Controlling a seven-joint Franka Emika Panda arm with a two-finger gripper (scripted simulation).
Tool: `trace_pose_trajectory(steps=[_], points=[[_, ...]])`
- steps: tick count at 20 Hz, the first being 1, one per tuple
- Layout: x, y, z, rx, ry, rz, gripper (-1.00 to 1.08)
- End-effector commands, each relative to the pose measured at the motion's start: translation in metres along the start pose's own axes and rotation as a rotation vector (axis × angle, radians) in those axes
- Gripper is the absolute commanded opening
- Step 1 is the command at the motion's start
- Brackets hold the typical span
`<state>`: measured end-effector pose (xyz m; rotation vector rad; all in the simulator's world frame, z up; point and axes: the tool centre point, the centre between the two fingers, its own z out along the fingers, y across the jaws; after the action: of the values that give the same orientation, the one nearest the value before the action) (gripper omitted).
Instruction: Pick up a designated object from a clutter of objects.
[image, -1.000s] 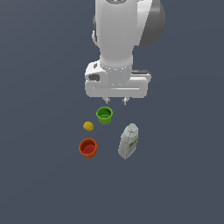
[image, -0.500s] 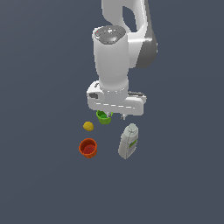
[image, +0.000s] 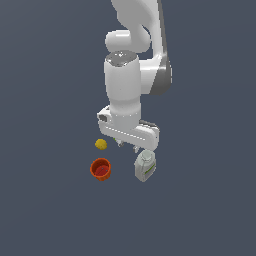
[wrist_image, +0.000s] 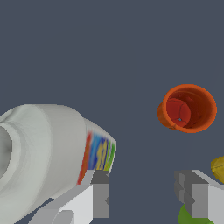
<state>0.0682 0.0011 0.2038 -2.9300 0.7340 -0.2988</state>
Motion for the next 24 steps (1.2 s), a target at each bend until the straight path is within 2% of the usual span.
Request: trace_pose_trajectory(steps=[1,7,12,19,24], points=[[-0.022,0.026,0.052,-0.051,-0.040,0.068,0.28],[-0.013,0.051,0.082,-0.085,0.059,0.210,0.28],[-0.004,0.076,0.099,-0.119,0.164,0.318,0.28],[0.010,0.110,0.106,-0.163,0.324,0.432,0.28],[0.017,0.126,0.103,-0.181,0.411,0.478,0.28]])
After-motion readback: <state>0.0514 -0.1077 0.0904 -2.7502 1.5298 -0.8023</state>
